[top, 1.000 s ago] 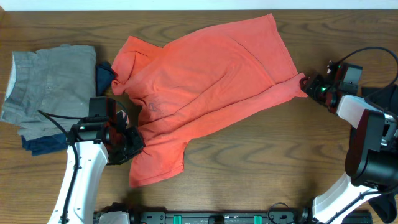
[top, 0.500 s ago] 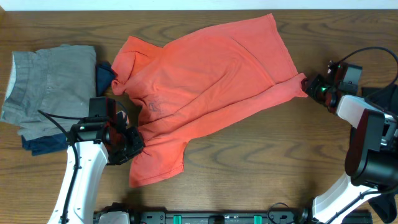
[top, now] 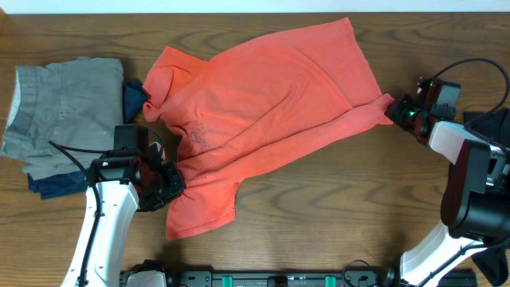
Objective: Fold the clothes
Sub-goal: 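Pull the right hem corner rightward to stretch the shirt flat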
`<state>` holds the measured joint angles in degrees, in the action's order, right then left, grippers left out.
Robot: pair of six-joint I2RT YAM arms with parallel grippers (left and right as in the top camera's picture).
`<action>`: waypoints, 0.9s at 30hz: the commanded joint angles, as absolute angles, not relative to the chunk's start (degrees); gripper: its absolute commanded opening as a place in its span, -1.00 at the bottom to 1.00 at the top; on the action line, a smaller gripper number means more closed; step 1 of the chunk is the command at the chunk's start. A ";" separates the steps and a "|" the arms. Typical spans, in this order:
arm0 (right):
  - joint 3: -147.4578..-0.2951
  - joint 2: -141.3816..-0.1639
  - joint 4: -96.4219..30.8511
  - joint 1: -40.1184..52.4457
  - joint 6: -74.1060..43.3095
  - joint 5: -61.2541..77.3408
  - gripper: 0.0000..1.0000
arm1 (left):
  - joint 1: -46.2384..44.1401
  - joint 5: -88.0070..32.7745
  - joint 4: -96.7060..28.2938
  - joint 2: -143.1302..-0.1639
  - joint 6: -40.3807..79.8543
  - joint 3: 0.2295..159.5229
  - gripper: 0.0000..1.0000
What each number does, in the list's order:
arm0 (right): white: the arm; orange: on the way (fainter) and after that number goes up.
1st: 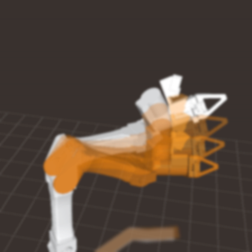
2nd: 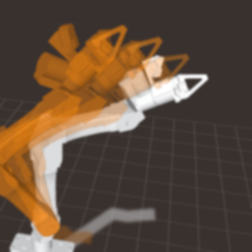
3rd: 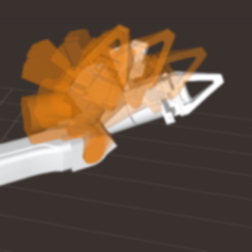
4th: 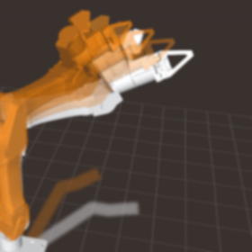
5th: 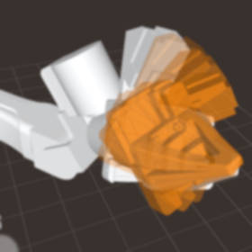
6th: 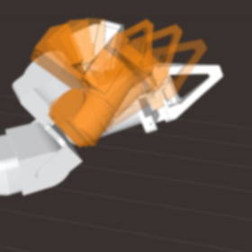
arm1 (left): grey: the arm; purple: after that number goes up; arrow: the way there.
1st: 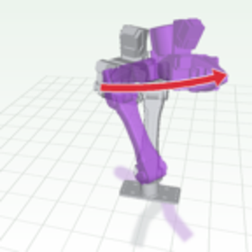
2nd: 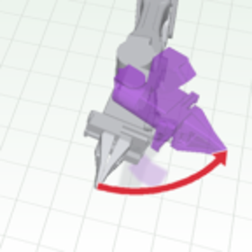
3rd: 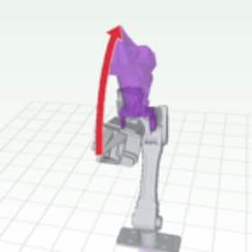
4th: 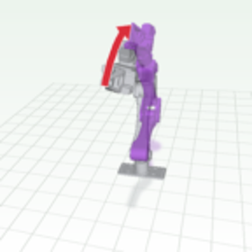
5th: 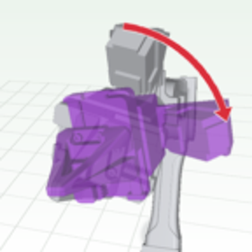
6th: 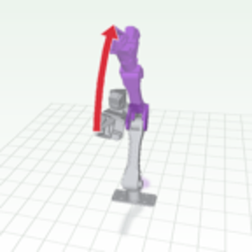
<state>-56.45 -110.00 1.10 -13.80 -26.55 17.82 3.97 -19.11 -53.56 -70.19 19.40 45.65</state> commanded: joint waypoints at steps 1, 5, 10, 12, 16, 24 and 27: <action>-57.12 -109.25 1.02 -14.20 -26.09 17.65 -0.98 | 3.84 -18.41 -53.74 -70.13 18.68 45.76 -0.88; -57.34 -104.77 -0.84 -16.05 -26.04 18.48 -0.98 | 3.84 -18.41 -53.41 -70.13 18.68 45.76 -0.88; -57.39 -95.00 -8.36 -18.17 -22.48 18.41 -0.98 | 3.84 -18.41 -52.62 -70.11 18.68 45.78 -0.88; -57.39 -91.00 -13.30 -18.85 -20.69 18.13 -0.98 | 3.84 -18.41 -52.47 -70.08 18.68 45.78 -0.88; -57.39 -84.44 -28.64 -19.88 -19.42 12.51 -0.98 | 3.84 -18.44 -52.45 -70.08 18.68 45.78 -0.88; -57.32 -83.35 -50.00 -20.29 -19.42 -0.12 -0.98 | 3.84 -18.44 -52.47 -70.08 18.68 45.78 -0.88; -57.30 -83.94 -52.40 -20.29 -19.46 -2.17 -0.98 | 3.84 -18.44 -52.49 -70.08 18.68 45.78 -0.88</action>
<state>-57.23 -83.29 -51.53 -19.81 -20.29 3.22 3.97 -19.11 -52.40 -70.19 19.42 45.65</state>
